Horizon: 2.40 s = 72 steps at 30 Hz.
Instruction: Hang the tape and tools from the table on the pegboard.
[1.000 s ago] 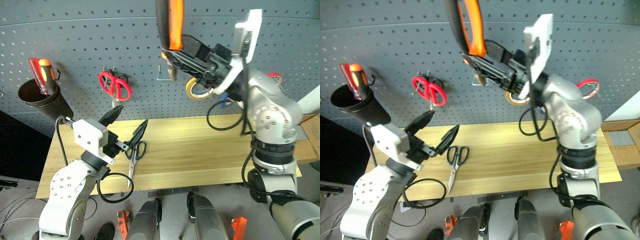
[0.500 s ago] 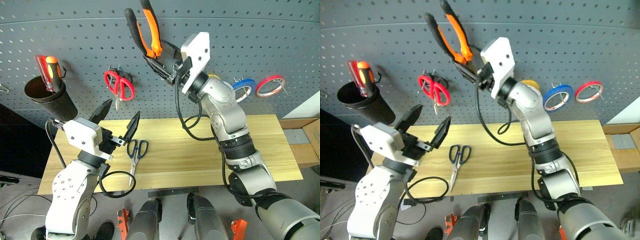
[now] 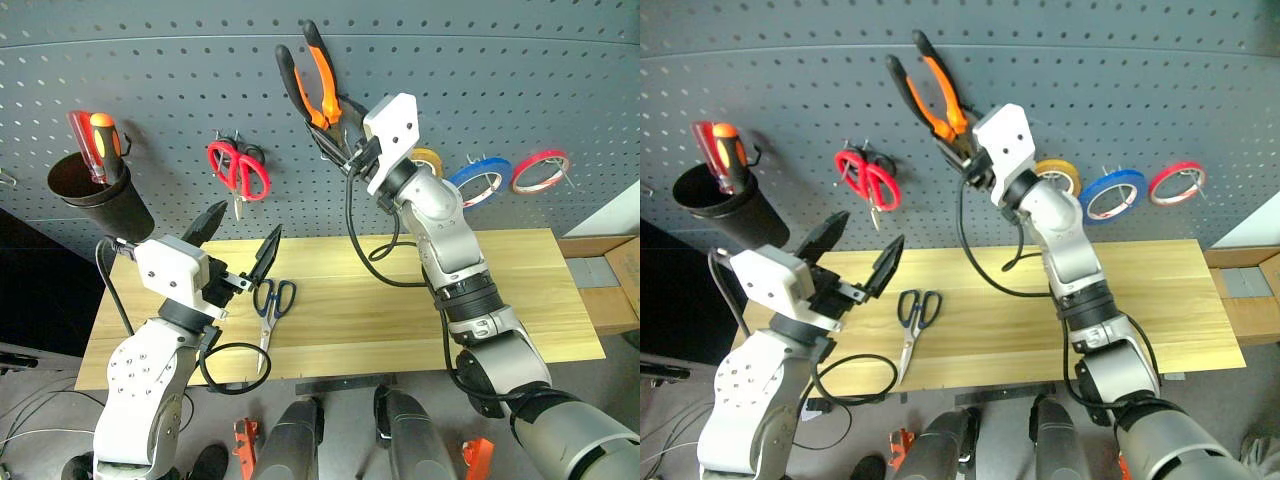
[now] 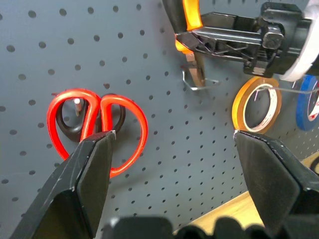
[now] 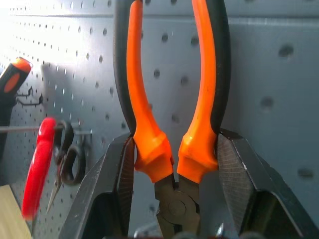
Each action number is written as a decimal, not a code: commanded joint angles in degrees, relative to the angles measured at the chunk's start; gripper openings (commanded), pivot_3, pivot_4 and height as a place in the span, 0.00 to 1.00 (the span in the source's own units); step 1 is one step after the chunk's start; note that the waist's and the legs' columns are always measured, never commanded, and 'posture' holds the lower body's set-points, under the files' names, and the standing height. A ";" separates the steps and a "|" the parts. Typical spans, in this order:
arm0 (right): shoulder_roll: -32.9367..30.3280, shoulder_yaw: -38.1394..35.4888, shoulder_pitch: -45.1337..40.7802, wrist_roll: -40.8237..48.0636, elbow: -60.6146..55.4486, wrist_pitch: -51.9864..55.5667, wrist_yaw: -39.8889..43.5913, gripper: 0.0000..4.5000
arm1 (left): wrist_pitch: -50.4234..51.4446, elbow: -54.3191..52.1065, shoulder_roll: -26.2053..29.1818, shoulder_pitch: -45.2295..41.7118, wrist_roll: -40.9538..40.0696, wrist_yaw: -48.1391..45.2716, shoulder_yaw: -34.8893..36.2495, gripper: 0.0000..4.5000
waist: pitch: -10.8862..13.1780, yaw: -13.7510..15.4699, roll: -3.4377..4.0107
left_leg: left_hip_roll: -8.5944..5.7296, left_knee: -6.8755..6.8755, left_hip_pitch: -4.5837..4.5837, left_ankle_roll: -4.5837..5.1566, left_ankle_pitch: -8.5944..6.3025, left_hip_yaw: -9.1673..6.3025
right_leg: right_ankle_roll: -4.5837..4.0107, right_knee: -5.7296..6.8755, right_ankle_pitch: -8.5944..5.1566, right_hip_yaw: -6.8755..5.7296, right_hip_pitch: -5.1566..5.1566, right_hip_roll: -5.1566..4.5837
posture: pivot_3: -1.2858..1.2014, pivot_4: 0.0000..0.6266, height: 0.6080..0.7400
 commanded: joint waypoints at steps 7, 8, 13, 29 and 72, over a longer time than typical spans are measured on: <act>2.73 -0.85 3.28 0.12 -3.70 3.51 -3.16 0.72 | -0.34 -1.62 0.86 1.04 0.84 0.24 0.77 0.91 | -0.15 0.02 -0.02 | 0.00 0.00 0.03 -0.01 0.01 -0.01 | 0.00 0.02 0.00 0.01 0.02 0.01 | 0.55 0.41 1.00; 2.72 -1.22 3.13 0.01 -3.68 3.95 -3.83 0.79 | -0.31 -1.64 0.88 1.13 0.72 0.18 0.92 0.91 | -0.17 0.03 -0.02 | 0.00 0.00 0.04 -0.02 0.01 -0.01 | -0.01 0.03 0.00 0.01 0.02 0.01 | 0.55 0.40 1.00; 2.16 -2.10 3.39 0.68 -6.04 6.16 -4.22 0.99 | -0.89 -0.71 0.89 1.91 0.68 -0.10 1.49 0.91 | -0.19 0.14 -0.02 | 0.00 0.00 0.12 -0.17 0.11 -0.04 | -0.21 0.07 0.14 0.01 0.08 0.04 | 0.55 0.40 1.00; -16.57 -1.40 20.90 16.75 -34.84 41.01 12.72 0.99 | -3.57 13.28 -1.36 7.64 1.95 -0.32 2.18 0.91 | -0.76 0.11 -0.13 | 0.05 -0.05 0.31 -0.16 0.10 -0.01 | -0.24 0.00 0.17 0.05 0.26 0.08 | 0.51 0.41 1.00; -24.04 15.86 28.70 13.30 -45.33 47.85 19.14 0.99 | 39.60 24.41 -6.97 -3.65 14.19 14.21 -12.44 0.91 | -0.92 -1.28 -0.11 | 0.04 -0.02 0.43 -0.03 0.00 -0.06 | -0.20 -0.08 0.16 -0.06 0.47 0.01 | 0.49 0.48 1.00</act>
